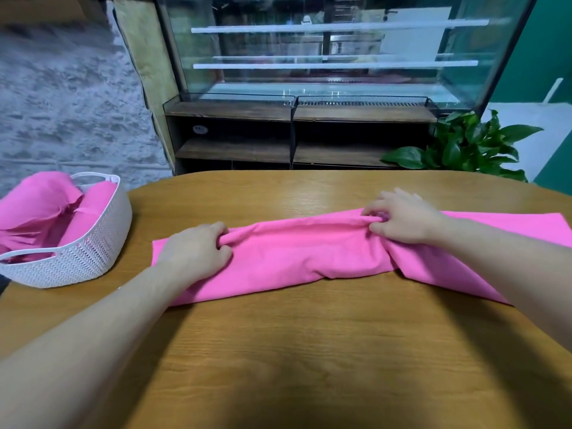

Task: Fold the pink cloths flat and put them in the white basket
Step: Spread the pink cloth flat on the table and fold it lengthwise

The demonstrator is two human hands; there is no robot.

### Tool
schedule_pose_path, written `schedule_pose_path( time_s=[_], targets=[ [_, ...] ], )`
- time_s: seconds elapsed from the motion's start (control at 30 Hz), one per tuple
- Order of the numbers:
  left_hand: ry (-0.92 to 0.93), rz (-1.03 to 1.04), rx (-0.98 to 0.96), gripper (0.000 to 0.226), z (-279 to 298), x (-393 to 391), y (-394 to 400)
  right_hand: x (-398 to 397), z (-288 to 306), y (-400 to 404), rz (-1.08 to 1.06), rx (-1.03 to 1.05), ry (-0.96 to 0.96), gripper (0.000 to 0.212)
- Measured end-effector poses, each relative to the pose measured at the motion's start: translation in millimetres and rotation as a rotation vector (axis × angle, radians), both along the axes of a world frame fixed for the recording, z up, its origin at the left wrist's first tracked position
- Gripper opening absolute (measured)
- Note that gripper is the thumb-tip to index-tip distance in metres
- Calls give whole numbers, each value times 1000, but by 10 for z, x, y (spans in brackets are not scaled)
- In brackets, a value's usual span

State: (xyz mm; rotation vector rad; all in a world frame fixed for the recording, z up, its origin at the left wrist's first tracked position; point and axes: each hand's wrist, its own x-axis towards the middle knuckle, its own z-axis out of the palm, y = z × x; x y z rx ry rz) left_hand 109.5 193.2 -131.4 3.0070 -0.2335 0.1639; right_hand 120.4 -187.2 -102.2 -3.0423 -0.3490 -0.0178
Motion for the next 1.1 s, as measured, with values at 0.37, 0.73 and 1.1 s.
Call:
schedule_pose_path(
  time_s=[0.37, 0.73, 1.1],
  targets=[
    [-117, -24, -22, 12, -11, -138, 364, 131, -87, 1163, 231, 164, 113, 60],
    [28, 307, -602, 44, -169, -130, 767, 331, -264, 1611, 175, 67, -12, 25],
    [-66, 323, -667, 43, -157, -269, 727, 387, -305, 1730, 193, 58, -46, 35]
  ],
)
